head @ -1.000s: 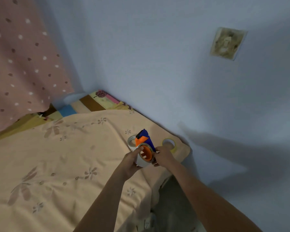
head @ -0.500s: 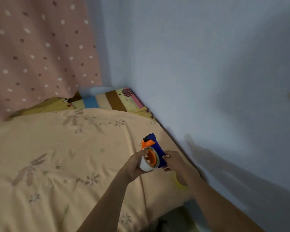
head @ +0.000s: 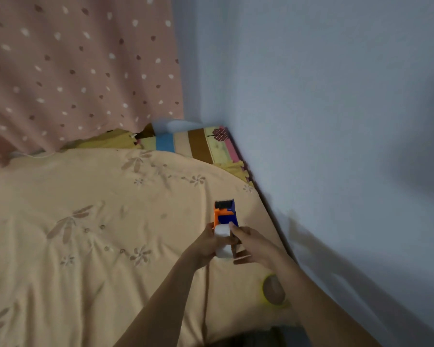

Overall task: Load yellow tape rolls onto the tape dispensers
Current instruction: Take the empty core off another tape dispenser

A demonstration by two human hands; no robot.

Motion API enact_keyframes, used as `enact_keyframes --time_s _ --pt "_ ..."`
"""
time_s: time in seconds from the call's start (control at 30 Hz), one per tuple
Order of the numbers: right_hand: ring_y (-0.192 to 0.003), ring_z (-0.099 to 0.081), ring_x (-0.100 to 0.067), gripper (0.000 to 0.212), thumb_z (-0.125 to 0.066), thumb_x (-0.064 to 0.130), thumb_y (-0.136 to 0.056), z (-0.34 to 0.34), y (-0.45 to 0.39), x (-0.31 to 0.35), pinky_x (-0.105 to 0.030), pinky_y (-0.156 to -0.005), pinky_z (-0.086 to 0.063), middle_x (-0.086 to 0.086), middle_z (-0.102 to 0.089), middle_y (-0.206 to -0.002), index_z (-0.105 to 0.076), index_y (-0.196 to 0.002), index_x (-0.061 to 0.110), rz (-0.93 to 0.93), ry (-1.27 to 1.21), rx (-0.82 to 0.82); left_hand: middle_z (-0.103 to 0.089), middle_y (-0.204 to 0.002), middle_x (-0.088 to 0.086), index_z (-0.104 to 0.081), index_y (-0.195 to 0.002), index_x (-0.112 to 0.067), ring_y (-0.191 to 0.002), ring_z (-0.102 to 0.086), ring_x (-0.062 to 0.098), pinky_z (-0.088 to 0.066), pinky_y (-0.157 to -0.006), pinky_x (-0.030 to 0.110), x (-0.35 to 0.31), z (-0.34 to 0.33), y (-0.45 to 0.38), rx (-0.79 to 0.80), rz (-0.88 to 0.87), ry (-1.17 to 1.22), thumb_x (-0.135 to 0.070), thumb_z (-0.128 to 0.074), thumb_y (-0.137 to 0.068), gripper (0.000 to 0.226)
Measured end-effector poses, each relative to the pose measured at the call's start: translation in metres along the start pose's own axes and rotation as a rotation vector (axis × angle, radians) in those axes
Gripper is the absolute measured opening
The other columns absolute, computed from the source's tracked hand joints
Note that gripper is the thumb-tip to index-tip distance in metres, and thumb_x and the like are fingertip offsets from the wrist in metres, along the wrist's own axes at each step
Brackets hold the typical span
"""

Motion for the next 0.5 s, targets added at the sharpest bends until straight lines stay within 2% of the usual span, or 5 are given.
enact_keyframes --time_s 0.1,0.23,0.3,0.37,0.5 --pt "-0.105 -0.069 -0.029 0.063 -0.073 0.057 -0.08 -0.002 -0.005 -0.002 -0.041 -0.082 -0.064 -0.007 -0.064 -0.12 -0.055 -0.13 0.023 0.044 0.05 0.033 -0.054 -0.129 0.04 -0.052 -0.134 0.005 -0.117 -0.06 0.047 -0.045 -0.106 0.064 0.003 -0.007 0.001 0.081 -0.007 -0.049 0.0 -0.069 -0.086 0.051" --pt "-0.109 -0.068 -0.028 0.069 -0.08 0.053 -0.075 0.004 -0.011 -0.007 -0.043 -0.085 -0.063 -0.008 -0.066 -0.123 -0.057 -0.133 0.023 0.072 -0.029 0.085 -0.062 -0.135 0.023 -0.055 -0.139 -0.013 -0.116 -0.064 0.034 -0.055 -0.097 0.049 0.005 -0.004 0.006 0.102 0.051 0.101 -0.021 -0.067 -0.087 0.054" --pt "-0.108 -0.069 -0.028 0.076 -0.084 0.053 -0.069 0.011 -0.012 -0.009 -0.041 -0.083 -0.063 -0.008 -0.067 -0.122 -0.056 -0.134 0.024 0.079 -0.067 0.082 -0.063 -0.135 0.019 -0.056 -0.14 -0.016 -0.112 -0.066 0.03 -0.058 -0.088 0.042 0.011 0.003 0.005 0.039 0.106 0.166 -0.036 -0.058 -0.096 0.049" --pt "-0.106 -0.07 -0.027 0.078 -0.086 0.051 -0.066 0.017 -0.014 -0.012 -0.041 -0.082 -0.063 -0.008 -0.068 -0.121 -0.057 -0.134 0.025 0.076 -0.111 0.08 -0.062 -0.136 0.018 -0.052 -0.142 -0.013 -0.109 -0.067 0.03 -0.059 -0.08 0.041 0.018 0.01 0.001 -0.089 0.156 0.183 -0.04 -0.051 -0.102 0.048" --pt "-0.107 -0.07 -0.028 0.081 -0.087 0.052 -0.064 0.019 -0.019 -0.017 -0.039 -0.08 -0.063 -0.007 -0.067 -0.122 -0.056 -0.134 0.027 0.085 -0.126 0.083 -0.059 -0.136 0.02 -0.046 -0.142 -0.013 -0.119 -0.063 0.04 -0.059 -0.086 0.048 0.024 0.014 -0.005 -0.204 0.173 0.149 -0.036 -0.054 -0.102 0.046"
Point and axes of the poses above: each hand's wrist, its own y-axis away from the middle knuckle, its own z-axis out of the back of the hand, x = y × z, the point moved 8 cm from there along -y, towards the middle knuckle
